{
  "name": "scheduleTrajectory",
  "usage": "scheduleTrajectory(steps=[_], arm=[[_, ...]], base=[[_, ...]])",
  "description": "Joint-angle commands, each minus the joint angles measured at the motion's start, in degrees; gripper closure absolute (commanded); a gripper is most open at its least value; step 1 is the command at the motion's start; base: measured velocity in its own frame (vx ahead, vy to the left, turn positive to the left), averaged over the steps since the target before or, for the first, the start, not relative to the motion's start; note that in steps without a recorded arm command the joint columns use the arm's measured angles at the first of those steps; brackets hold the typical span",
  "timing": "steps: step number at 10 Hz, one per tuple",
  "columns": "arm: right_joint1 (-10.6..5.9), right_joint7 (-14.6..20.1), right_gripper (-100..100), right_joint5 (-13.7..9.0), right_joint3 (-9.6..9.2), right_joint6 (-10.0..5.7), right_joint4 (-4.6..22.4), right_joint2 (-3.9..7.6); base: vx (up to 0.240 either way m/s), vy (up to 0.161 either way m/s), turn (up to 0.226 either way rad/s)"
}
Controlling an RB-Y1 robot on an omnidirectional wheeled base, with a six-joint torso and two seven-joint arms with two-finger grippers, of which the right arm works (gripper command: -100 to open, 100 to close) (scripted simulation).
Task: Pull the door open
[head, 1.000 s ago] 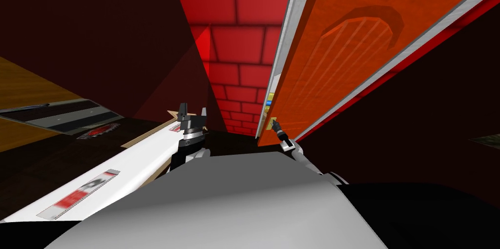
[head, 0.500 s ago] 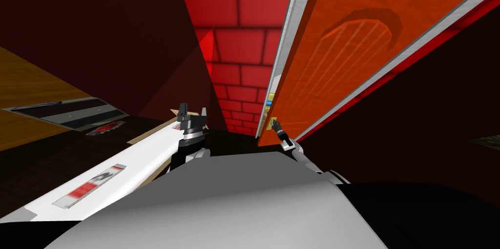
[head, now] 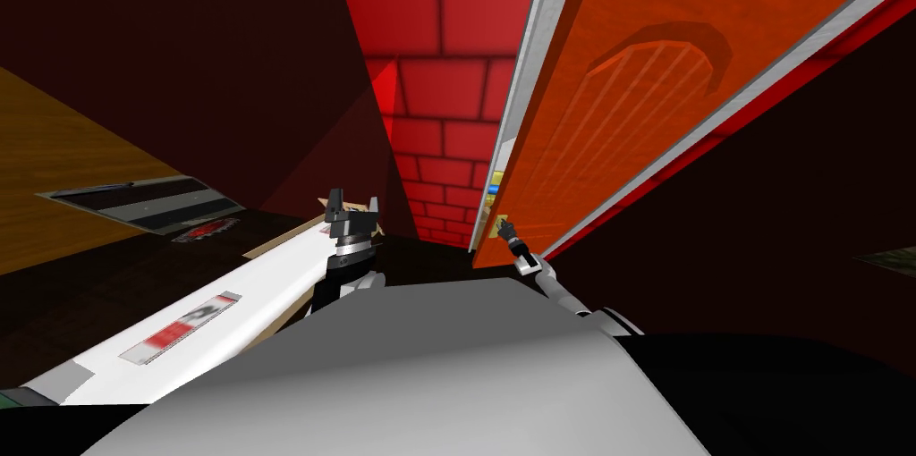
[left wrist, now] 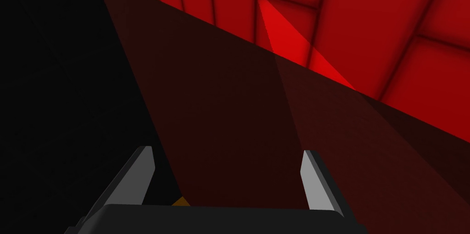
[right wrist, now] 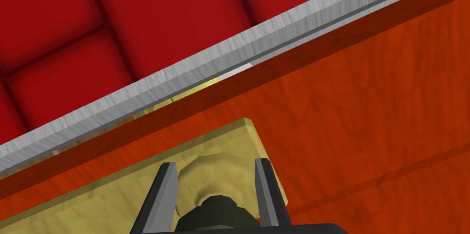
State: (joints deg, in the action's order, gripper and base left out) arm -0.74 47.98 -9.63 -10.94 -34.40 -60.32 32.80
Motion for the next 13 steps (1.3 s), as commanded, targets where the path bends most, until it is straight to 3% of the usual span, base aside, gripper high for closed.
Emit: scheduleTrajectory(steps=[1, 13], arm=[[0.08, 2.9, 100, -1.4, -0.68, 0.06, 0.5, 0.55], [-1.57, 20.0, 100, -7.4, -3.88, -1.04, 3.0, 3.11]], base=[[-0.047, -0.014, 0.05], [-0.034, -0.007, 0.027]])
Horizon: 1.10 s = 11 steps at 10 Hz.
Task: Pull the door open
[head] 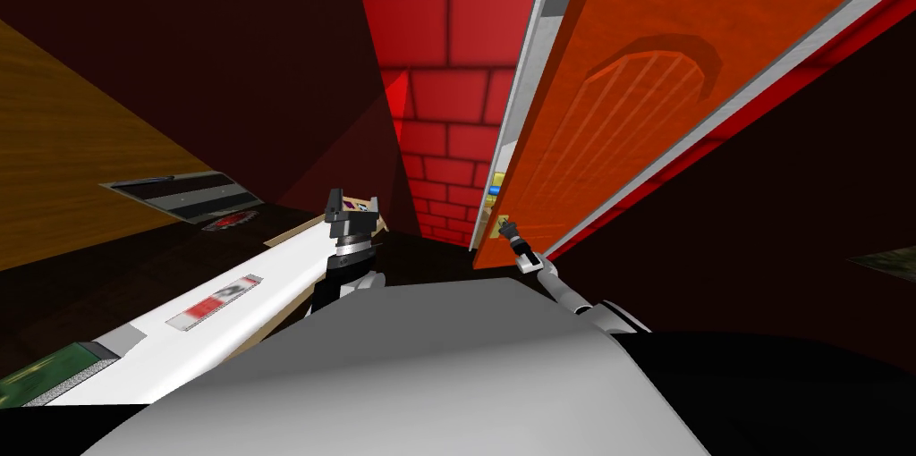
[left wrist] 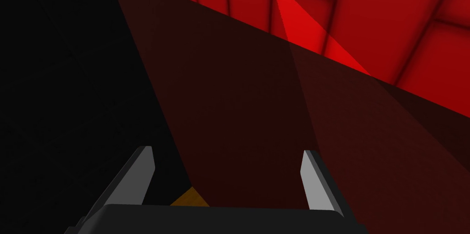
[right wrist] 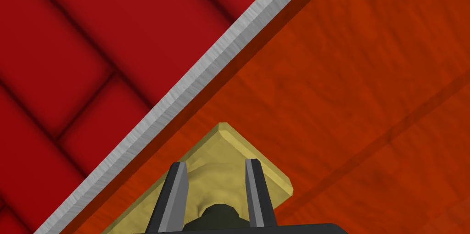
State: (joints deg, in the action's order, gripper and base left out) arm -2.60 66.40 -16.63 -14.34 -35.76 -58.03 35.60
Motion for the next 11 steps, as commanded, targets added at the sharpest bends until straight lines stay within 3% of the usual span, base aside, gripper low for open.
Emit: scheduleTrajectory(steps=[1, 11], arm=[[0.29, 2.0, 100, -0.4, -0.48, 0.32, 0.8, 0.3], [-0.93, 15.9, 100, -4.9, -2.83, -0.49, 2.6, 2.19]], base=[[-0.03, -0.004, 0.013], [-0.029, -0.005, 0.023]])
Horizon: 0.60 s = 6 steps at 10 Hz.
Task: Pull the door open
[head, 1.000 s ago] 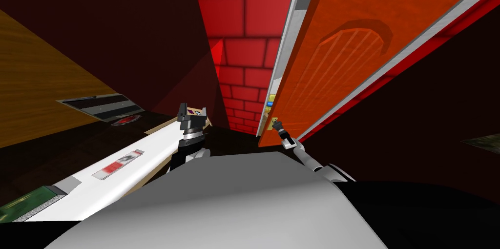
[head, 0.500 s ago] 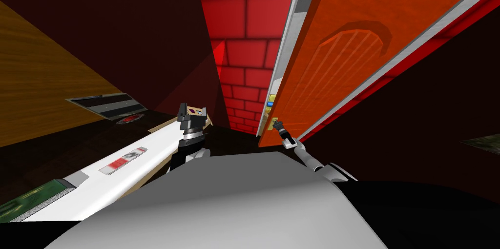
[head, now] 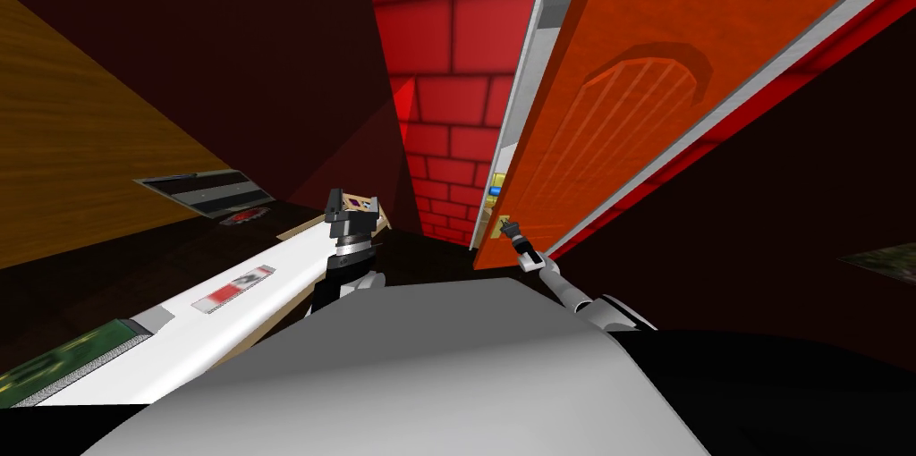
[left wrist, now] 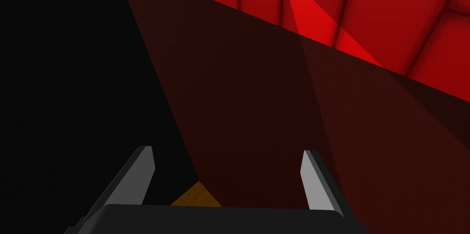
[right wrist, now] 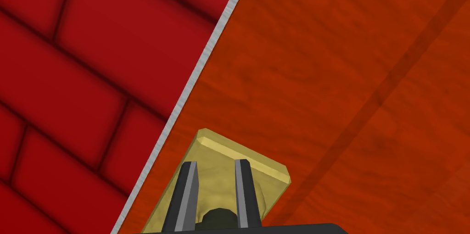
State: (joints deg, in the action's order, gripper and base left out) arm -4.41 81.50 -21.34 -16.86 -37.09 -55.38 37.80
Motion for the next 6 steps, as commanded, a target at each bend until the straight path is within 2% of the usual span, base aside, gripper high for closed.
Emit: scheduleTrajectory(steps=[1, 2, 6], arm=[[0.69, 2.9, 100, -0.8, -0.67, 0.72, 0.3, 0.27], [0.69, 3.1, 100, -0.8, -0.67, 0.72, 0.3, 0.27], [0.2, 9.7, 100, -2.6, -1.61, 0.39, 1.0, 1.03]], base=[[-0.025, -0.005, 0.021], [-0.024, -0.004, 0.018], [-0.026, -0.005, 0.02]])
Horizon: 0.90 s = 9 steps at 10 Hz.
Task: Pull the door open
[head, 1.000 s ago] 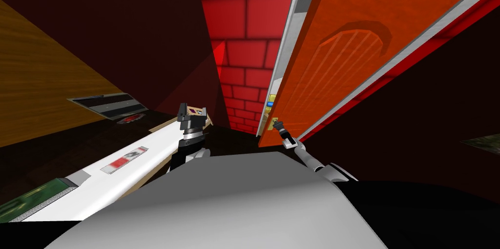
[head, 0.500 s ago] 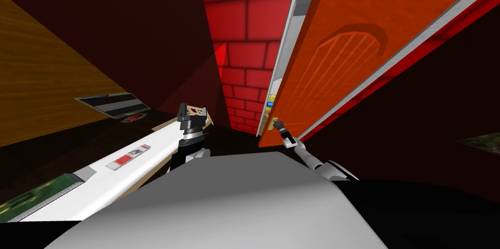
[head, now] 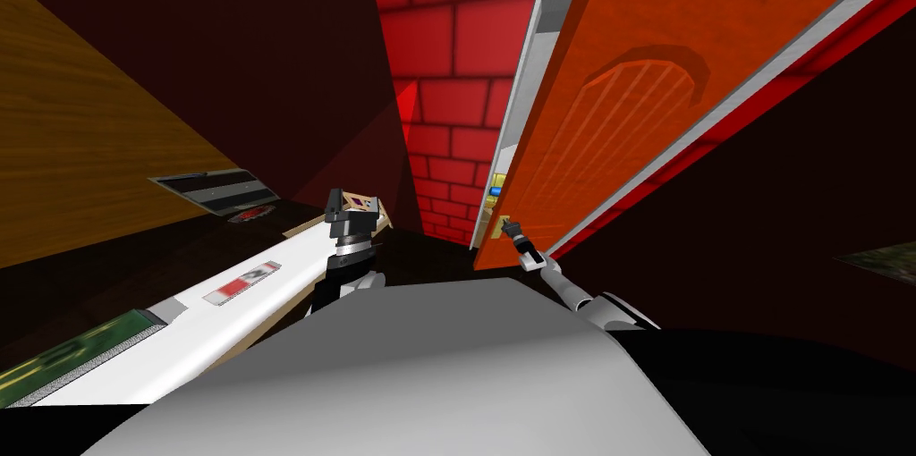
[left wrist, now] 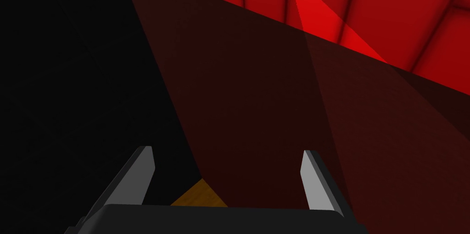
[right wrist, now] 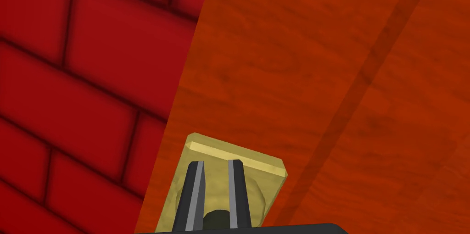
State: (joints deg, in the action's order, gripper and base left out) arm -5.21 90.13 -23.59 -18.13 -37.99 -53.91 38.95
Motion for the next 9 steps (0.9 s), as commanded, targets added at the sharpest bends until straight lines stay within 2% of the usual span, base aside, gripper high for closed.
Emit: scheduleTrajectory(steps=[1, 5, 6, 9], arm=[[0.86, 2.9, 100, -0.9, -0.63, 1.2, -0.2, 0.11], [0.47, 9.0, 100, -2.3, -1.39, 0.94, 0.4, 0.72], [-0.17, 9.5, -100, -2.5, -1.42, -0.42, 0.5, 1.31], [1.01, 12.8, -100, -3.4, -2.45, -0.77, -0.5, 2.31]], base=[[-0.028, -0.004, 0.019], [-0.026, -0.005, 0.016], [-0.075, 0.005, -0.035], [-0.15, 0.017, -0.061]])
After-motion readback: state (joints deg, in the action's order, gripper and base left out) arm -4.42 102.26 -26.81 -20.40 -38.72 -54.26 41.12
